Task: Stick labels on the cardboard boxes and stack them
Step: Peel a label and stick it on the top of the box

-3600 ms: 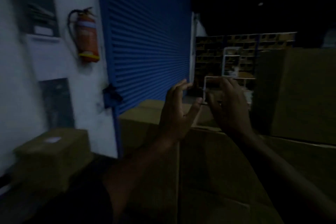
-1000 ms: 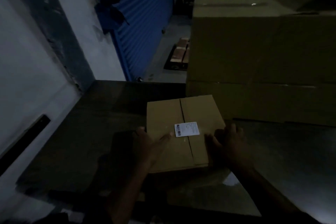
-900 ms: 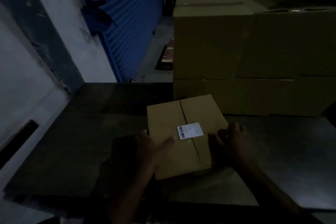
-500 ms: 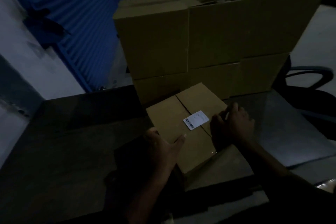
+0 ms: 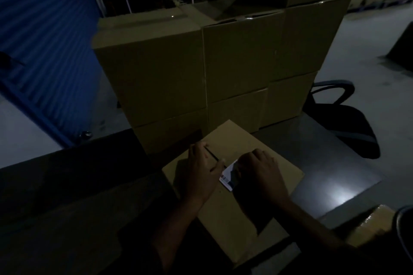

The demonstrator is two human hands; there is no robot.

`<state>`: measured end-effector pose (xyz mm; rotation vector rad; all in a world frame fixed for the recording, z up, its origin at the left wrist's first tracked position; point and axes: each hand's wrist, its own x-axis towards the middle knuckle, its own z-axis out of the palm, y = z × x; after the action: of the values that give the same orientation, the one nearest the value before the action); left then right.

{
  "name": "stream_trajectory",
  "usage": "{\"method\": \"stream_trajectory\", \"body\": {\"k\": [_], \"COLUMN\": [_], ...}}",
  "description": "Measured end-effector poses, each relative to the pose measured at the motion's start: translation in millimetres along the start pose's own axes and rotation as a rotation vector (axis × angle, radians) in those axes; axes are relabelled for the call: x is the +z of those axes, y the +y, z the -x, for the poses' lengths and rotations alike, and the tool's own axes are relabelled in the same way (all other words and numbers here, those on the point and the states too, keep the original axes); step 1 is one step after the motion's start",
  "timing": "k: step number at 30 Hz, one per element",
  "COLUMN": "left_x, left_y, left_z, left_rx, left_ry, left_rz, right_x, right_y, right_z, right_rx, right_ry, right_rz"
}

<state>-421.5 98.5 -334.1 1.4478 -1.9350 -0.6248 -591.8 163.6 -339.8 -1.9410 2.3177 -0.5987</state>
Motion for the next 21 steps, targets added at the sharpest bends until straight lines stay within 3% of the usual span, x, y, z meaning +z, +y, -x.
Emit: {"method": "stream_trajectory", "body": {"k": [3,12,21], "left_x": [6,8,9], "left_y": [-7,-13,-16], "left_z": [2,6,5], "left_rx": [0.063,0.146,0.137], "left_ry": [-0.019,-0.092,-0.063], "left_rz": [-0.105,-0.090,-0.051], "right_x": [3,7,-2], "right_y": [3,9,7], "right_z": [2,2,4], "right_rx": [-0.012,0.016,-0.011], "right_ry": [-0.007,0.006,-0.034], "right_rz": [0.004,0.042,0.011]}}
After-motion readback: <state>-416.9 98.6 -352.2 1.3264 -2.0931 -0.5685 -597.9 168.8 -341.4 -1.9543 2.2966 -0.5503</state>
